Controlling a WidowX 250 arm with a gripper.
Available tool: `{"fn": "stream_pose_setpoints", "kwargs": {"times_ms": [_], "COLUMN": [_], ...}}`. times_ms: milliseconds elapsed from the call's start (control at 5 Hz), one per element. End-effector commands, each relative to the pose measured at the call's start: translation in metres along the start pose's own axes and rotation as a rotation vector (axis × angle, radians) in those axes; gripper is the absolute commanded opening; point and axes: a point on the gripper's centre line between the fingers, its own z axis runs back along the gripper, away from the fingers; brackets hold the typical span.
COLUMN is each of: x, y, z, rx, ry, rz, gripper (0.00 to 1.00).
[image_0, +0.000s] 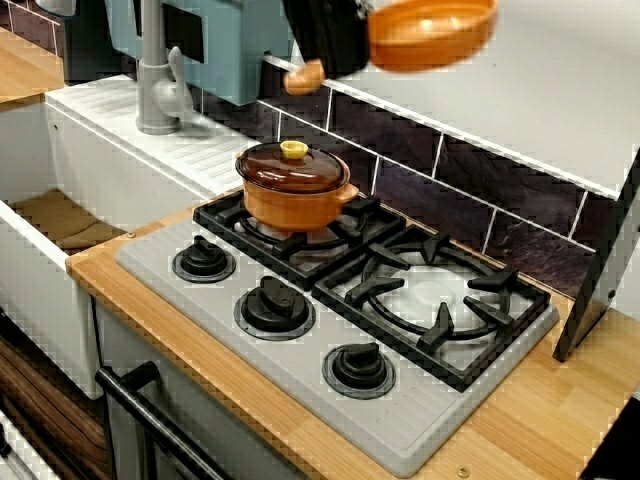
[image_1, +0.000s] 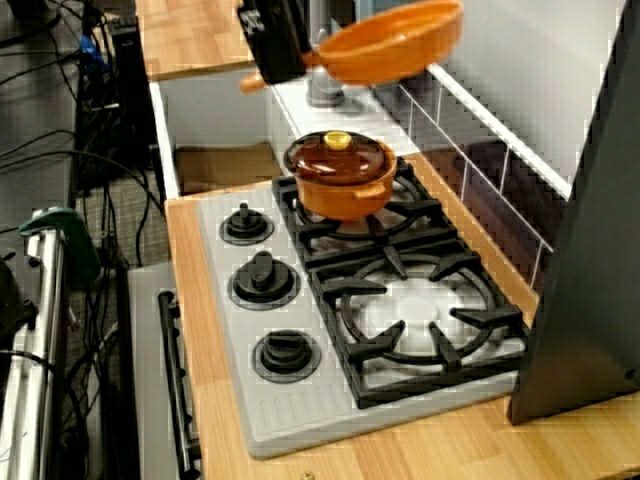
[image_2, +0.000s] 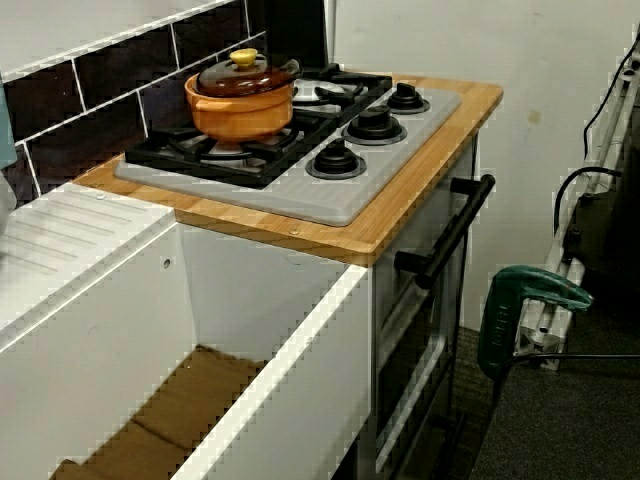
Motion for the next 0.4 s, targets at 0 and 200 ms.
{"fn": "stream_pose_setpoints", "kwargs": {"times_ms": [0, 200], "x": [0.006, 0.004], "y": [0.004, 0.009], "z": [-0.026, -0.046], "rx": [0.039, 0.065], "ry": [0.001, 0.044], "rz": [-0.042, -0.046], "gripper": [0.0, 0.0]}}
